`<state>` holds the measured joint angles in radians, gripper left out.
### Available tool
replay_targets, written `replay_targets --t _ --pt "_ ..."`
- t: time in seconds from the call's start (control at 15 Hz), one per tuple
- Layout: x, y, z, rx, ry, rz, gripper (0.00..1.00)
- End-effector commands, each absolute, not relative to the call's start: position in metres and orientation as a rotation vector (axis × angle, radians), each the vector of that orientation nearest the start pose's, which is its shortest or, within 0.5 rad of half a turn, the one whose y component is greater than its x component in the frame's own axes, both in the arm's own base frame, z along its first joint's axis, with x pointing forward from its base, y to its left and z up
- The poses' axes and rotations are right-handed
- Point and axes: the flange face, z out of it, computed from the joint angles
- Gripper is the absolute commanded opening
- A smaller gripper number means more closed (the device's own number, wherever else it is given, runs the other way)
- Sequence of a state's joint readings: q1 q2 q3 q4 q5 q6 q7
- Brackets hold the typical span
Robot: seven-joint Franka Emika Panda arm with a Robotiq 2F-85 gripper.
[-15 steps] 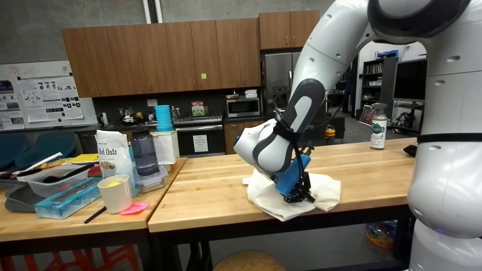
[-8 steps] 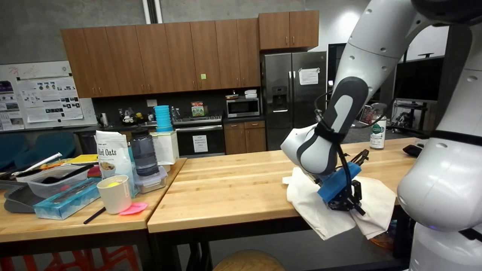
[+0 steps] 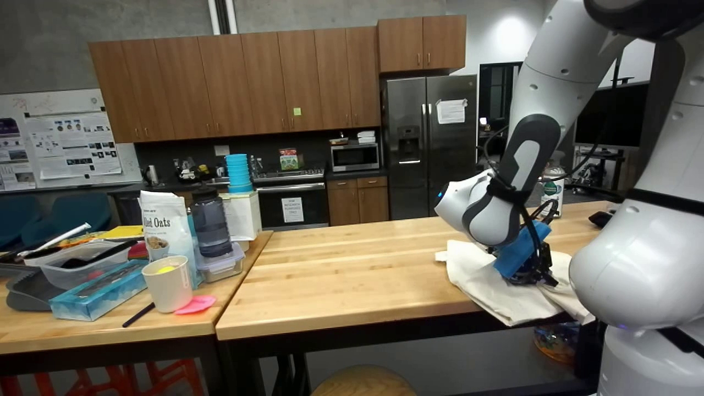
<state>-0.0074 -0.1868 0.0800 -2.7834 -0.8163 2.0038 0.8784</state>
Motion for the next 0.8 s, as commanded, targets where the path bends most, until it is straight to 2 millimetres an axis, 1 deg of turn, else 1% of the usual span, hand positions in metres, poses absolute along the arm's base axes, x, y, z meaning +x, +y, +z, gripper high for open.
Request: replay_targets --t 0.0,0.27,0.53,0.6,0.67,0.73 --pt "0.33 -0.036 0.245 2.321 -0.257 -0.201 0.0" --pt "0.33 -0.041 0.247 2.324 -0.284 -0.217 0.0" --pt "0.33 -0.039 0.246 2.305 -0.234 -0.208 0.0" --pt "0.383 0.0 0.26 2.309 -0.197 -0.192 0.0" --pt "0.389 0.01 0.263 2.304 -0.163 -0.168 0.0" --pt "0.404 0.023 0.271 2.299 -0.127 -0.135 0.0"
